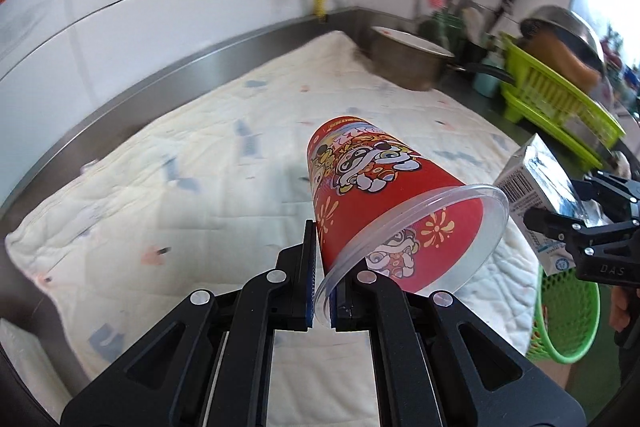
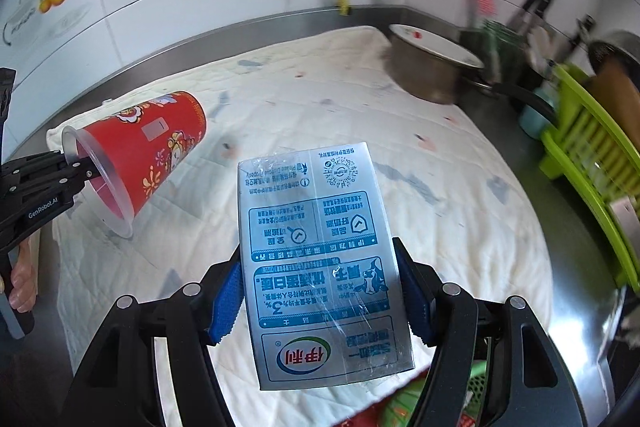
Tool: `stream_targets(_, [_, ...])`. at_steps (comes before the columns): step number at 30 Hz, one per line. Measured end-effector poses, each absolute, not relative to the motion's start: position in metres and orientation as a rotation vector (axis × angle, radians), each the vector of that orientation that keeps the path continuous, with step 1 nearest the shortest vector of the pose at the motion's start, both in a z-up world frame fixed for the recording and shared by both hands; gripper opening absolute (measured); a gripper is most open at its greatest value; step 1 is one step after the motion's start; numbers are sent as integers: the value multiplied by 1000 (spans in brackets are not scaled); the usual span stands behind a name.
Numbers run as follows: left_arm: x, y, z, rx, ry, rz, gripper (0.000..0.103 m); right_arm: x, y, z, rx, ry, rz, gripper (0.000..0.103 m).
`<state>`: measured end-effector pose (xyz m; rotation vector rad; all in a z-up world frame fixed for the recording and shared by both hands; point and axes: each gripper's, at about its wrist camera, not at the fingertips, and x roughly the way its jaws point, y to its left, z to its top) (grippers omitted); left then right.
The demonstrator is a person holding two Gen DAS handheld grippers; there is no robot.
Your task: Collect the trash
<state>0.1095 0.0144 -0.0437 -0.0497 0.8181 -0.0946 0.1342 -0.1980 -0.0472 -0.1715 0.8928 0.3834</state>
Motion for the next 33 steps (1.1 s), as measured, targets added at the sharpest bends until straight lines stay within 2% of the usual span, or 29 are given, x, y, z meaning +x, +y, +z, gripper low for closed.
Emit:
stream_targets(24, [73,121,-91,-191,897,198,4,173,-74,-94,-310,947,588,65])
stream_targets(33, [73,129,-105,-183,942,214,4,192,-46,-108,-312,980,584,65])
